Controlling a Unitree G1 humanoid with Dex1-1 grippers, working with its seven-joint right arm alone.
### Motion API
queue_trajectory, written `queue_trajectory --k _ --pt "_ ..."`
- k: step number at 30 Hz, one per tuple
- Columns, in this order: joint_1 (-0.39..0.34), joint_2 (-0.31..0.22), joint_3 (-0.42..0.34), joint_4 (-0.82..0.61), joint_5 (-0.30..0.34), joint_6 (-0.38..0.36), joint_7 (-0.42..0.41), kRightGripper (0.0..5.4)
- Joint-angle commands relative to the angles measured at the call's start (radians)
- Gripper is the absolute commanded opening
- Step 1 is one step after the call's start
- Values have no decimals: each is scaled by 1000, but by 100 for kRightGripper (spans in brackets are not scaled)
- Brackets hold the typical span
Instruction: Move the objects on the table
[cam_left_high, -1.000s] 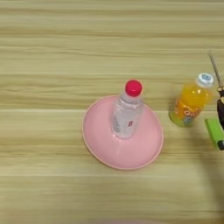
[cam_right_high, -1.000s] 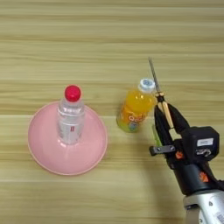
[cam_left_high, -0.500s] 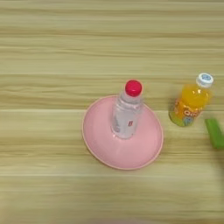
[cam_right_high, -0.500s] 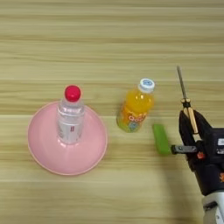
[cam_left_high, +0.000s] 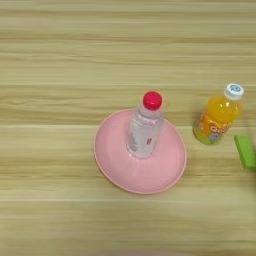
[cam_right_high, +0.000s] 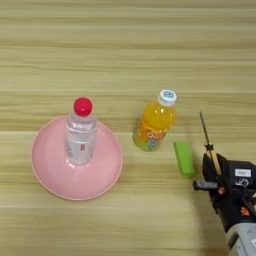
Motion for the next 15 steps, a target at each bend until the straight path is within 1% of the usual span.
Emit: queue_trajectory --k 1,6,10,15 --pt "-32 -38 -6 40 -27 -19 -14 92" --pt "-45 -48 0 134 -50 -36 -2 92" --pt "-53 -50 -2 166 -55 -43 3 92" --pt "-56 -51 -8 175 -48 -6 -1 92"
